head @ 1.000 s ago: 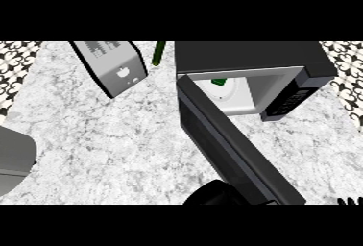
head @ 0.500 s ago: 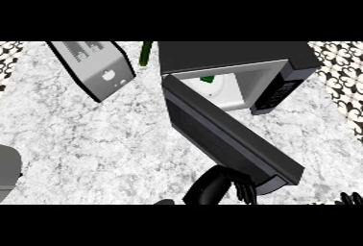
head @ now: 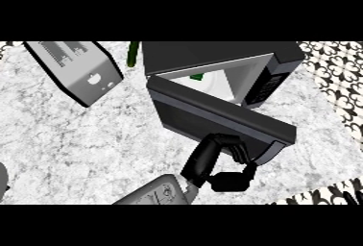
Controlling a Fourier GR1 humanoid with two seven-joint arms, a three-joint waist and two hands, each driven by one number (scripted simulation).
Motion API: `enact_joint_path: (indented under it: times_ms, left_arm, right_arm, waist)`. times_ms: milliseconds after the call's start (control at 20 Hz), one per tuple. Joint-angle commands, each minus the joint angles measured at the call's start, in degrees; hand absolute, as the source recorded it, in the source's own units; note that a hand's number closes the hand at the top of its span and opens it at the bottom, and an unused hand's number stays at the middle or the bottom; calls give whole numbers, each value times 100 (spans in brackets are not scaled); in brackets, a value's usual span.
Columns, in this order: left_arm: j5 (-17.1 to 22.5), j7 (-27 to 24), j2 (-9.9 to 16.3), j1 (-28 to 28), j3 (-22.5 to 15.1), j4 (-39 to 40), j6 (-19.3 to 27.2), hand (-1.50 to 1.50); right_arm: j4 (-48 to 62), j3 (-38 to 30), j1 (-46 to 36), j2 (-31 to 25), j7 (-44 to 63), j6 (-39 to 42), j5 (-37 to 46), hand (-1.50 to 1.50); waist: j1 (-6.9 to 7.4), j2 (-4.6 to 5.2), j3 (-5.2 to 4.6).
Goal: Pick up the milk, place it into the microwave and close the microwave
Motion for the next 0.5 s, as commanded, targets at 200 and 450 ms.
enact_joint_path:
  times_ms: [200, 450]
  left_arm:
    - [910, -411, -17, -813, 569, 474, 223, 150]
    - [1280, -613, -17, -1144, 764, 913, 277, 150]
  right_arm:
    - [-472, 165, -6, -218, 98, 365, -326, -150]
    - [-680, 128, 106, -397, 215, 420, -474, -150]
  waist:
    - [-364, 126, 5]
    - [-622, 163, 8]
